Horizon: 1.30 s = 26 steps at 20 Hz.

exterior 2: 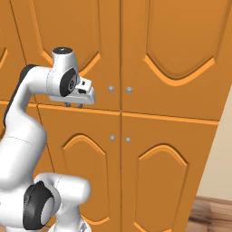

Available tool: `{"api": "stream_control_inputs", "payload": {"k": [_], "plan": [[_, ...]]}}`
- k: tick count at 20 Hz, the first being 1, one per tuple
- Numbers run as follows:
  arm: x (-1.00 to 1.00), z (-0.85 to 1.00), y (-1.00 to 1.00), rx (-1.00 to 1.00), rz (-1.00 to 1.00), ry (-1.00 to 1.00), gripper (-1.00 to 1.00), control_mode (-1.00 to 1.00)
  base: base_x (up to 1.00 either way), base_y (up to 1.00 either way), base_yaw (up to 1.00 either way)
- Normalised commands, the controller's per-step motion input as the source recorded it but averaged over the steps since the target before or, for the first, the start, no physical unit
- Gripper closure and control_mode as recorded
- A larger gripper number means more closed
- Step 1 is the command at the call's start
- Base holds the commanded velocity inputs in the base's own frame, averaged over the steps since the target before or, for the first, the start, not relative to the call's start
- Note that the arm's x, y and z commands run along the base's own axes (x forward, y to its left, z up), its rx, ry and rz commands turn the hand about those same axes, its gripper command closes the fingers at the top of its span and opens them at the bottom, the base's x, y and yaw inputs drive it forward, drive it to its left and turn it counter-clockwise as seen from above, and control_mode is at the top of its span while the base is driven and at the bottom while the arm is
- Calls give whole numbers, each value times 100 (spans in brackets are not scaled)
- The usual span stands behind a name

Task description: Open the cabinet and setup a tea strainer by placing it in the bowl upright.

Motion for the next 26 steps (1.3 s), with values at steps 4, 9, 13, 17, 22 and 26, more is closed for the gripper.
{"api": "stream_control_inputs", "payload": {"k": [4,9,13,17,22,26], "plan": [[0,2,-38,0,-4,-7,-100,-100,0,0,0],[0,33,-74,0,-12,-29,-100,-100,0,0,0],[0,60,-50,0,-9,-36,-100,-100,0,0,0],[0,68,-51,0,-12,-19,-100,-100,0,0,0],[0,42,-47,1,-13,-2,-100,-100,0,0,0],[0,1,-40,1,-9,0,-100,-100,0,0,0]]}}
